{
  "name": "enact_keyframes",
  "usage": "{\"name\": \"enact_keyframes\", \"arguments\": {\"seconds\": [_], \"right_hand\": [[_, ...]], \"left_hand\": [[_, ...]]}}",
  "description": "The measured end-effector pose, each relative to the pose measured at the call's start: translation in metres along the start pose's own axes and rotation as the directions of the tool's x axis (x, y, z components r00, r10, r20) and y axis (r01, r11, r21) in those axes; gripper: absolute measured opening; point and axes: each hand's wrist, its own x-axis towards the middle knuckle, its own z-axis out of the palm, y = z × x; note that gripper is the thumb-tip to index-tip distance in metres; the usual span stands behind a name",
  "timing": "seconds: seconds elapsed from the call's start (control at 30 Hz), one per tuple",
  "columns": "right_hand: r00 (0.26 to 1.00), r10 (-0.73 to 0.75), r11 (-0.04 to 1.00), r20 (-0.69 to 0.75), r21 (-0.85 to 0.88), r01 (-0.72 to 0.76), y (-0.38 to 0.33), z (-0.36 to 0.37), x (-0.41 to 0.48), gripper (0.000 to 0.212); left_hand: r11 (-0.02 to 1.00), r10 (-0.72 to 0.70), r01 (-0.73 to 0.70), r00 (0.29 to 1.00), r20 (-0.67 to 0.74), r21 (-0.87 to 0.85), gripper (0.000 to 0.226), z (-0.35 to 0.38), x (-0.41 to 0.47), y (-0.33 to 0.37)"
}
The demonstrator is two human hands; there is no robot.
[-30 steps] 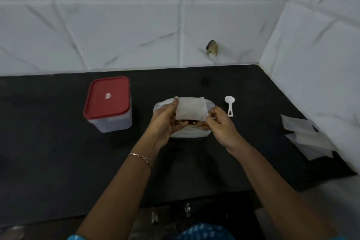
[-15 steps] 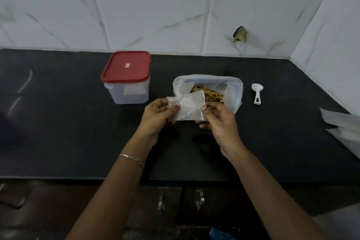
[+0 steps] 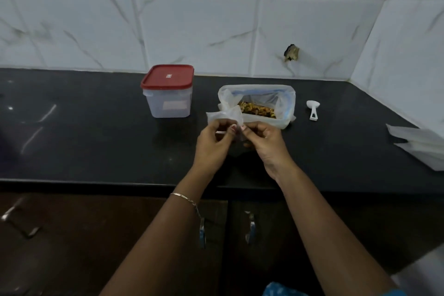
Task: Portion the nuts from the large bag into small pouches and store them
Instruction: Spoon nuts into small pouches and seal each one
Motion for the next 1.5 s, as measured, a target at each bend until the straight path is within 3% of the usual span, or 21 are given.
{"name": "enact_keyframes", "arguments": {"seconds": [0.2, 0.4, 0.57, 0.83, 1.27, 1.37, 1.5], "right_hand": [[0.999, -0.012, 0.998, 0.033, 0.065, 0.010, -0.0012, -0.0025, -0.0066, 0.012], [0.997, -0.031, 0.997, 0.075, 0.069, 0.026, 0.0008, -0.0009, -0.0072, 0.009], [0.999, -0.053, 0.997, 0.002, 0.054, 0.053, 0.0017, -0.0001, -0.0058, 0.004], [0.997, -0.071, 0.996, -0.026, 0.059, 0.072, 0.0014, 0.0006, -0.0068, 0.009], [0.999, -0.032, 0.992, 0.037, -0.123, 0.036, 0.0058, 0.0009, -0.0044, 0.008], [1.000, 0.027, 0.998, -0.008, -0.060, -0.027, 0.0070, 0.0002, -0.0021, 0.006], [0.997, -0.018, 0.999, -0.077, -0.049, 0.015, 0.0060, 0.0003, -0.0055, 0.006]], "left_hand": [[0.999, -0.027, 0.028, 0.999, 0.030, -0.037, 0.012, -0.0015, 0.0008, -0.0032], [0.989, -0.021, 0.022, 1.000, 0.012, -0.149, 0.018, 0.0007, -0.0024, -0.0007], [0.985, -0.035, 0.041, 0.999, 0.040, -0.165, 0.012, 0.0011, -0.0019, -0.0003], [0.996, -0.044, 0.044, 0.999, 0.000, -0.072, 0.008, 0.0011, -0.0023, -0.0012], [0.941, 0.126, -0.103, 0.991, -0.049, 0.322, 0.006, 0.0050, -0.0027, 0.0016], [0.980, 0.042, -0.005, 0.982, -0.186, 0.197, 0.008, 0.0007, 0.0002, 0.0004], [0.992, 0.004, 0.019, 0.983, -0.184, 0.123, 0.007, 0.0018, -0.0010, -0.0022]]}}
